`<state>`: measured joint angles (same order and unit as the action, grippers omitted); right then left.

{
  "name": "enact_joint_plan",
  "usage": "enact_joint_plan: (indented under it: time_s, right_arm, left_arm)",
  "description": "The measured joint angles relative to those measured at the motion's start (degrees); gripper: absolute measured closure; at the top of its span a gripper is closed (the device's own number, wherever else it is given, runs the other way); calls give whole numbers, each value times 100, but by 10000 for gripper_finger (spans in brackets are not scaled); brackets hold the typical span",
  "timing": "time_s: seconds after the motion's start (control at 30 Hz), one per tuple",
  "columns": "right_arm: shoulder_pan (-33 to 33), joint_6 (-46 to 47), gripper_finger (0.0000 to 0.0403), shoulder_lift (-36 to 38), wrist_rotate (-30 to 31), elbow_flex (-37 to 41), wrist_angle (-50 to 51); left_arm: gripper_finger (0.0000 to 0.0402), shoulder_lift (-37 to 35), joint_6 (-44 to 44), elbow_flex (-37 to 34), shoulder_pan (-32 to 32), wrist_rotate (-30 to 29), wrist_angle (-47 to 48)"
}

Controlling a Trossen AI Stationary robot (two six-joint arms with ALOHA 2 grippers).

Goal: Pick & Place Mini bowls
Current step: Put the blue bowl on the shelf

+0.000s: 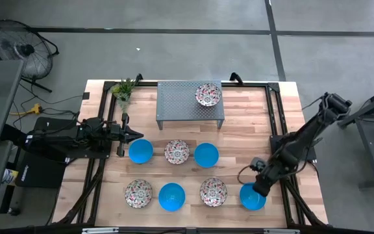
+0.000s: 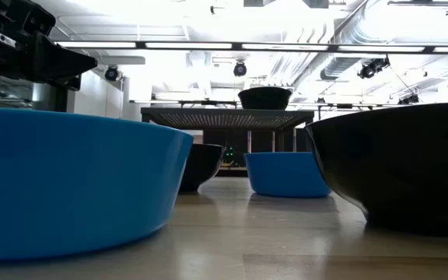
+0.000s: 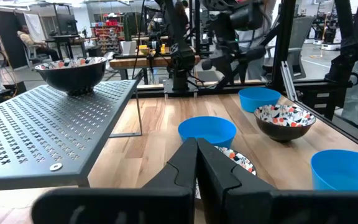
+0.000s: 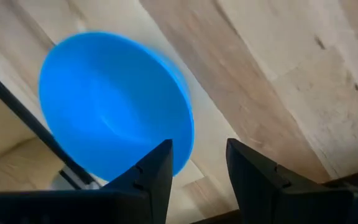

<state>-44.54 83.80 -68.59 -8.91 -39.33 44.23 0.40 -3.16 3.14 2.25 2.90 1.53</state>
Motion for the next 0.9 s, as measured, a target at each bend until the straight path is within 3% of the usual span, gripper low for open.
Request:
enact_joint_plan:
  time_s: [0.63,0.9]
  right_arm:
    - [-284,302,266,-1127,193,-2,-770]
    - [-284,1008,310,-1122,206,-2,-765]
  left_arm:
    - [401,0,0,0,-1,2,-1]
    - [401,0,0,0,0,4,-1]
